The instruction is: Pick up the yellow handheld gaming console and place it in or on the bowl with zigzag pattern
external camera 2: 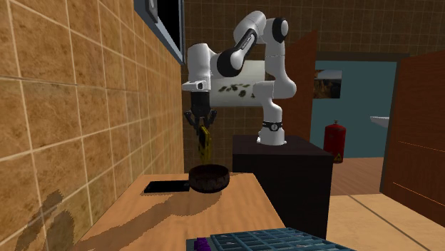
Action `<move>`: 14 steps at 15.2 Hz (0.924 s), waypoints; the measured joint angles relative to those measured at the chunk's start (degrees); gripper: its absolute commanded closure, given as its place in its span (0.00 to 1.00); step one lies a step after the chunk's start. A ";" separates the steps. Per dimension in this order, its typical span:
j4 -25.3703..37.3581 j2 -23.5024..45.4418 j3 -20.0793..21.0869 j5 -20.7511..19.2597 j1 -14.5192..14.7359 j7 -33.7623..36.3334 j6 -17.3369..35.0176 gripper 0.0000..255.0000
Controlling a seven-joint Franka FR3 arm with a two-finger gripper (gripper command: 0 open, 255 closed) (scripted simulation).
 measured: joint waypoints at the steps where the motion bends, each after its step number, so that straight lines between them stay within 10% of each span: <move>1: -0.15 0.61 0.17 0.46 -0.11 -0.29 0.68 1.00; 14: -1.03 4.95 1.63 3.82 -1.18 -2.61 5.35 1.00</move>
